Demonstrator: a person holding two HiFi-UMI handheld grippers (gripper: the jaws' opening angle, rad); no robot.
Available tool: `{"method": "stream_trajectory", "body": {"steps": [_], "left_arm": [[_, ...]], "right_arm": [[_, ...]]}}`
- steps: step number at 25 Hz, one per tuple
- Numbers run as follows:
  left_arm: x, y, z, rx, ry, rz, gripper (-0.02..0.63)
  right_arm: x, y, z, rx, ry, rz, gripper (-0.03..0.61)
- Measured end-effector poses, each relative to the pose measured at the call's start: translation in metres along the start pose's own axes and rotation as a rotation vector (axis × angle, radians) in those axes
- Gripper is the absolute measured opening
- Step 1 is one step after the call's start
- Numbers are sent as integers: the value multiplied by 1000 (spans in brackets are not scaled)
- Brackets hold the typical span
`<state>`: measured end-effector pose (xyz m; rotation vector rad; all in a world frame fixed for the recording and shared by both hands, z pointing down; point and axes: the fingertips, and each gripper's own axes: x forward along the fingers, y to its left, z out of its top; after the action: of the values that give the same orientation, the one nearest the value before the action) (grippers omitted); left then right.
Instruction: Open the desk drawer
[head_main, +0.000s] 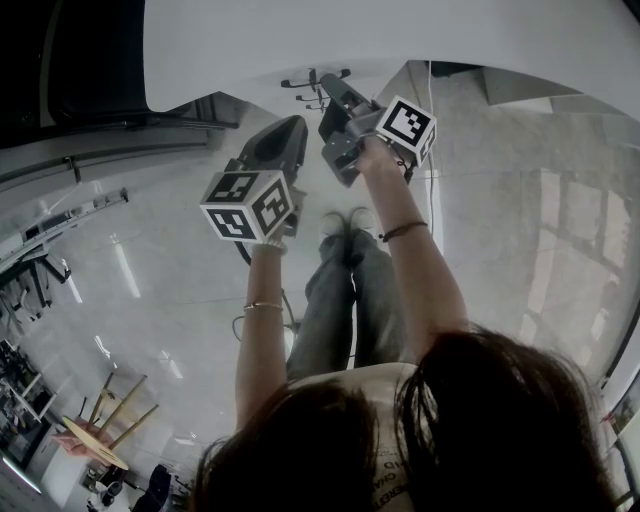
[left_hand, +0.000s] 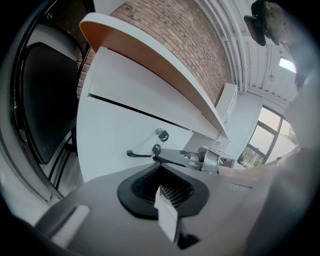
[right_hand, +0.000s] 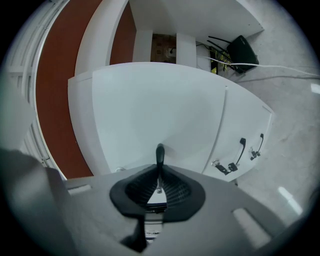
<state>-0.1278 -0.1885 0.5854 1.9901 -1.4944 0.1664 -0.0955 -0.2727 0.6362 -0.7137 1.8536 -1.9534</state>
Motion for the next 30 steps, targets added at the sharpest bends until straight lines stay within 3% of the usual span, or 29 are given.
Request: {"method": "stream_trajectory", "body": {"steps": [21, 30], "left_arm": [[-7, -1, 4, -17, 12, 6, -2], [-26, -20, -12, -11, 17, -5, -2]], "right_arm": [[-6, 3, -2, 3, -33, -21, 25], [-37, -2, -21, 8, -37, -33, 25]]}}
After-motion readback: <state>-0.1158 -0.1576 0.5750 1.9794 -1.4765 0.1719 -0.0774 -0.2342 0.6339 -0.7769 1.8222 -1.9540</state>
